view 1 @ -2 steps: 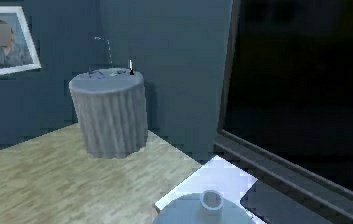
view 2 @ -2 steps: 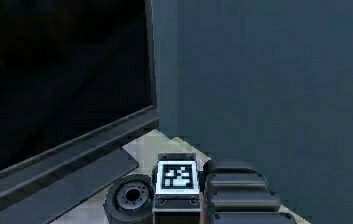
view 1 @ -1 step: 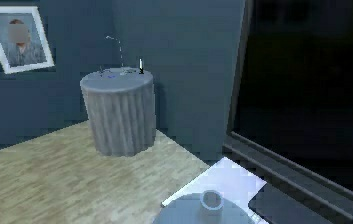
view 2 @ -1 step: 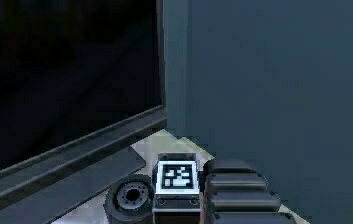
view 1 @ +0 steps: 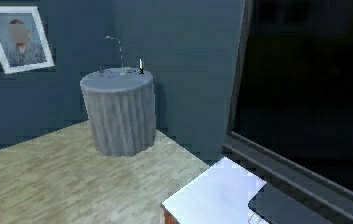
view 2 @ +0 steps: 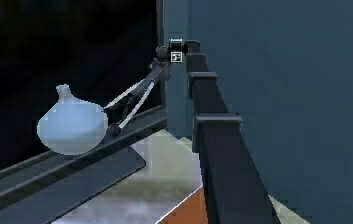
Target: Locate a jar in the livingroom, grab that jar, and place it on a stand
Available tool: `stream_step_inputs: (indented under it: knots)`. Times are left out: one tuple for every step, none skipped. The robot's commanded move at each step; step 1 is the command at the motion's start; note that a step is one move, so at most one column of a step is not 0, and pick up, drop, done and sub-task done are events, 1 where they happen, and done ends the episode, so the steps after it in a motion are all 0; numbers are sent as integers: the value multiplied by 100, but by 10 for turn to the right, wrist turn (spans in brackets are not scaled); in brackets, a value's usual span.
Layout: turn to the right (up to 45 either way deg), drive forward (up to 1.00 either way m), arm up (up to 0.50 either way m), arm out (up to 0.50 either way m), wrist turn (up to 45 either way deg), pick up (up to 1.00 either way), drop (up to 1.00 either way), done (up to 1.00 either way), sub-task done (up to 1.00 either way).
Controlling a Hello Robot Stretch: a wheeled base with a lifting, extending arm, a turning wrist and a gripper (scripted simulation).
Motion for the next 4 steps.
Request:
stream_step_inputs:
  knots:
    - [0, 0, 0, 0, 390, 0, 0, 0, 0]
    - [0, 0, 0, 0, 390, 0, 0, 0, 0]
    - [0, 0, 0, 0, 0, 0, 100, 0, 0]
    - [0, 0, 0, -10, 0, 0, 0, 0, 0]
